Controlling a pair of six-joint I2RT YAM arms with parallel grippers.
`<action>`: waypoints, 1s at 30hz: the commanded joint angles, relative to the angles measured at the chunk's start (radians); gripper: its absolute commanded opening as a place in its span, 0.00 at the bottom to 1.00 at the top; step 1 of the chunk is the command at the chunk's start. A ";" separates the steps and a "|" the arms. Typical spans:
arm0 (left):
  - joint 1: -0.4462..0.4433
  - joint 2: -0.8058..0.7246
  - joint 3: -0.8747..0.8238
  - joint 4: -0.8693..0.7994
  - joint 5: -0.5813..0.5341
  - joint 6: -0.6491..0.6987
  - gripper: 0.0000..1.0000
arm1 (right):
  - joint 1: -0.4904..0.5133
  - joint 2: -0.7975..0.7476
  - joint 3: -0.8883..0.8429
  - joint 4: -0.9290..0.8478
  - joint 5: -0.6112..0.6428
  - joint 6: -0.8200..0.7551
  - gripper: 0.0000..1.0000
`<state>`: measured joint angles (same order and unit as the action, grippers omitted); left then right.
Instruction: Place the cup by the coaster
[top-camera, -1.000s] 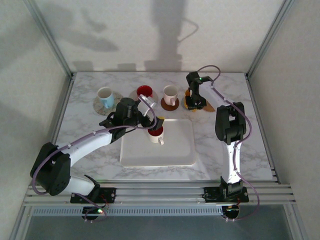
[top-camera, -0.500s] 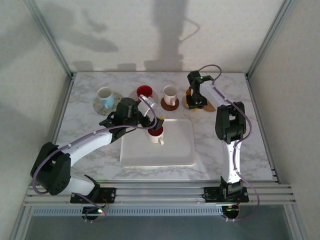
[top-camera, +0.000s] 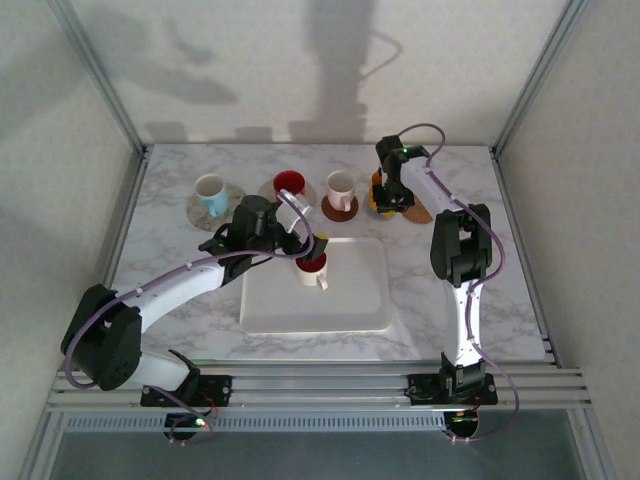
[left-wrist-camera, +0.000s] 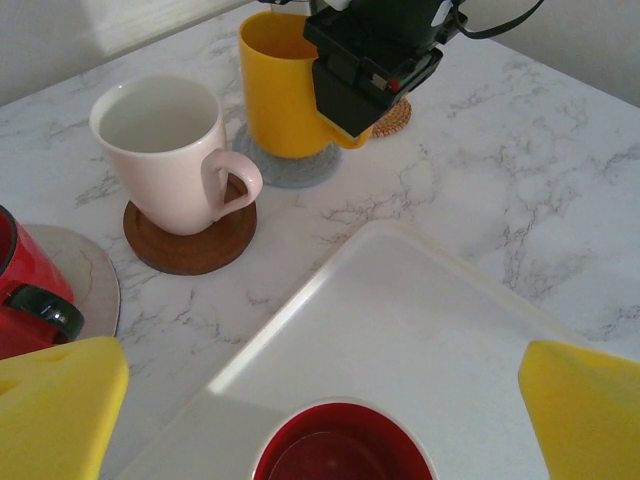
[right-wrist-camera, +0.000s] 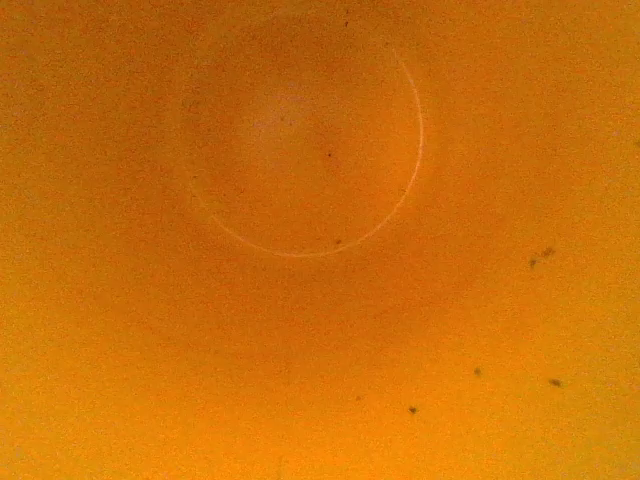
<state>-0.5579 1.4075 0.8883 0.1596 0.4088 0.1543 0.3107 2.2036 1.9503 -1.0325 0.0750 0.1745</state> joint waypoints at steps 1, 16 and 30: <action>0.010 -0.012 -0.003 -0.005 0.016 -0.004 1.00 | -0.005 0.025 0.042 -0.007 -0.011 0.000 0.00; 0.010 -0.029 -0.026 0.006 0.011 0.000 1.00 | -0.005 0.053 0.081 -0.066 0.003 0.003 0.18; 0.009 -0.075 -0.052 -0.005 0.002 0.003 1.00 | -0.005 0.022 0.066 -0.088 0.000 0.025 0.39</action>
<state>-0.5579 1.3602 0.8543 0.1593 0.4080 0.1543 0.3107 2.2570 2.0010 -1.0904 0.0780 0.1909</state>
